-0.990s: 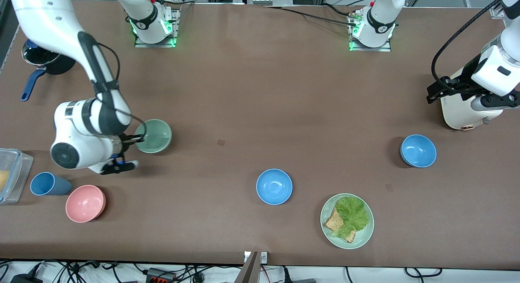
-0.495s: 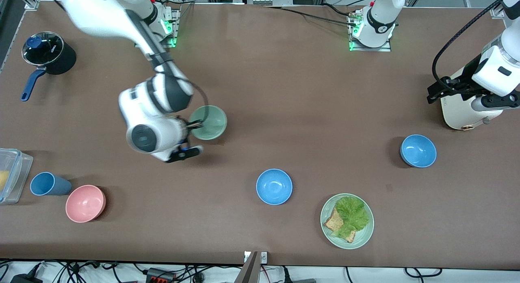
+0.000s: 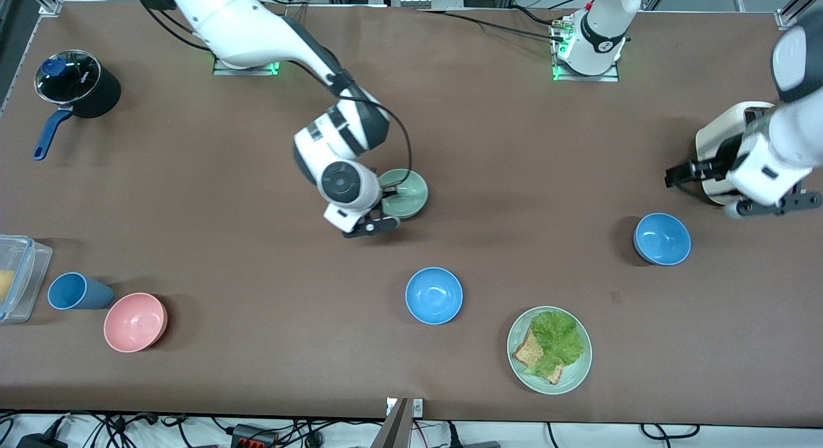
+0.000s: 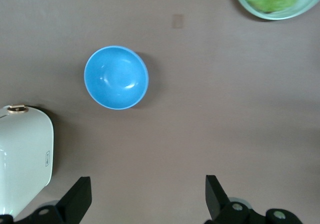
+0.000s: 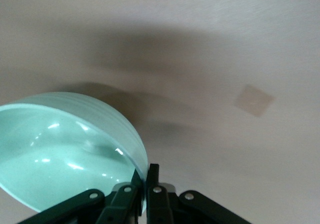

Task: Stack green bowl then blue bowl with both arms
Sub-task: 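Carry the green bowl to mid-table while the left gripper reaches the blue bowl, then set down the green bowl and retract the right gripper while the left grasps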

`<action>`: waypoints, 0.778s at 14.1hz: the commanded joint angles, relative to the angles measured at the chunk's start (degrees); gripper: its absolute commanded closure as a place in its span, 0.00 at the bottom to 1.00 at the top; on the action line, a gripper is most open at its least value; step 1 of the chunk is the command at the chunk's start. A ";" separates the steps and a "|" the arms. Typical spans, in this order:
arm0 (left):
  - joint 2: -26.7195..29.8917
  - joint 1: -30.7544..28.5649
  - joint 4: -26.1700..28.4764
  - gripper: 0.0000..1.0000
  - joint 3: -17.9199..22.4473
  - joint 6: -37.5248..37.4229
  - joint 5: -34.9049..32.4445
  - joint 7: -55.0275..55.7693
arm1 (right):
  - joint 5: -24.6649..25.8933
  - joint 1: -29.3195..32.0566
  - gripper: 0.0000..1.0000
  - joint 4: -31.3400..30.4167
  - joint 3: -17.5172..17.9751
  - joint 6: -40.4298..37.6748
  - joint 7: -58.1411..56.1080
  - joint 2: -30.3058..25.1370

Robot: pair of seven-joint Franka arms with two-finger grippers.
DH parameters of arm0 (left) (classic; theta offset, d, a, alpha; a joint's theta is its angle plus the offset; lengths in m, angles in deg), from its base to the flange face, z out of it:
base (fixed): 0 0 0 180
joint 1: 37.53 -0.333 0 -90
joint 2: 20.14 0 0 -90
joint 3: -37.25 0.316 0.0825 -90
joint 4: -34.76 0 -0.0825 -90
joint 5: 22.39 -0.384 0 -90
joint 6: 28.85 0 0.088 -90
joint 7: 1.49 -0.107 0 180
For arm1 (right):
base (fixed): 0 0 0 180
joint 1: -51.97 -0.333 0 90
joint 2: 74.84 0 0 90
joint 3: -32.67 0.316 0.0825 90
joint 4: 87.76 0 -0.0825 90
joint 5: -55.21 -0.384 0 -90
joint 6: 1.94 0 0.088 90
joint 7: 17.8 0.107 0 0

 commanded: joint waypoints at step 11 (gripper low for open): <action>-7.33 -7.63 14.09 0.00 -0.67 29.89 -6.96 -17.01 | -1.57 2.74 0.00 5.81 -1.83 -9.85 6.91 -4.50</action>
